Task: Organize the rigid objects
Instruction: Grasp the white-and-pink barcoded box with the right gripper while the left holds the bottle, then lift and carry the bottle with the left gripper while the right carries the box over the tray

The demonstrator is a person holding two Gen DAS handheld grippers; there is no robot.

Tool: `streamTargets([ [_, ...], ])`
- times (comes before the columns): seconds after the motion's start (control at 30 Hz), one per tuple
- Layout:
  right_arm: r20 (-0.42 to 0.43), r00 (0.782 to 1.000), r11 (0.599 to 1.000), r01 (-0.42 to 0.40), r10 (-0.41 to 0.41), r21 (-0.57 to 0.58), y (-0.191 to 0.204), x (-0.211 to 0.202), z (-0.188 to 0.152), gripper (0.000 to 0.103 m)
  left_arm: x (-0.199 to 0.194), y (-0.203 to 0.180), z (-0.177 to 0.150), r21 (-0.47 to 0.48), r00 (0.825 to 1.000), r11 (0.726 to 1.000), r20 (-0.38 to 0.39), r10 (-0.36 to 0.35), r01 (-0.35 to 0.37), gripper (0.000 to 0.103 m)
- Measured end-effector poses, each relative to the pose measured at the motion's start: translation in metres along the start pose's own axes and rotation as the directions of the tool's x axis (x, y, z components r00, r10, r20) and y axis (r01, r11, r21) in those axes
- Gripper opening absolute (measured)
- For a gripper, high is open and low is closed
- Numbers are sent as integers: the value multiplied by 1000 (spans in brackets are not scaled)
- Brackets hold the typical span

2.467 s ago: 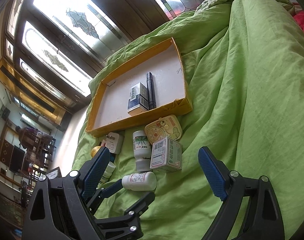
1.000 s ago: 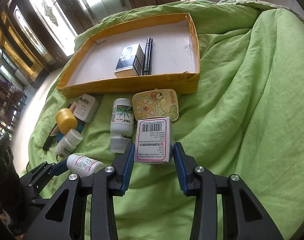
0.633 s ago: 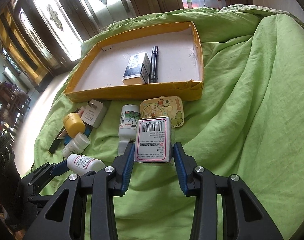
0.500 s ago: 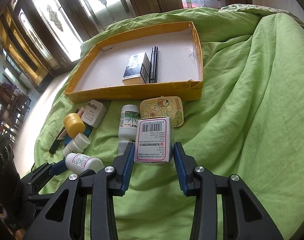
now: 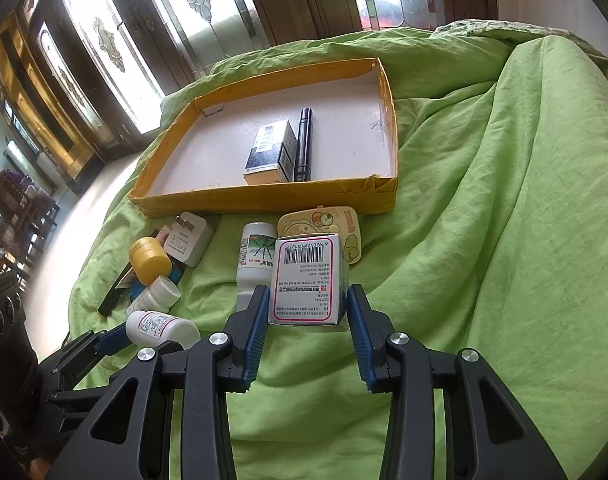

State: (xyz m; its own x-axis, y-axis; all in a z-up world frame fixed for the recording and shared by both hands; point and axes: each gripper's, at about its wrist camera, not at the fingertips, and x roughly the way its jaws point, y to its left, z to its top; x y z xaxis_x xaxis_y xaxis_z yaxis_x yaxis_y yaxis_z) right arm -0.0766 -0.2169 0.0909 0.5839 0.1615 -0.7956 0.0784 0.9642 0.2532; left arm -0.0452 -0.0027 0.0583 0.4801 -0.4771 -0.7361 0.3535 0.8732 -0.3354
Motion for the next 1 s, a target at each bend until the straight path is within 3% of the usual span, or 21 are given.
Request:
streamTargets([
  [1.0,49,999,1000,16,-18,26,-5,-7,-1,35,-10,0,2,-8,998,999,35,-42,42,67],
])
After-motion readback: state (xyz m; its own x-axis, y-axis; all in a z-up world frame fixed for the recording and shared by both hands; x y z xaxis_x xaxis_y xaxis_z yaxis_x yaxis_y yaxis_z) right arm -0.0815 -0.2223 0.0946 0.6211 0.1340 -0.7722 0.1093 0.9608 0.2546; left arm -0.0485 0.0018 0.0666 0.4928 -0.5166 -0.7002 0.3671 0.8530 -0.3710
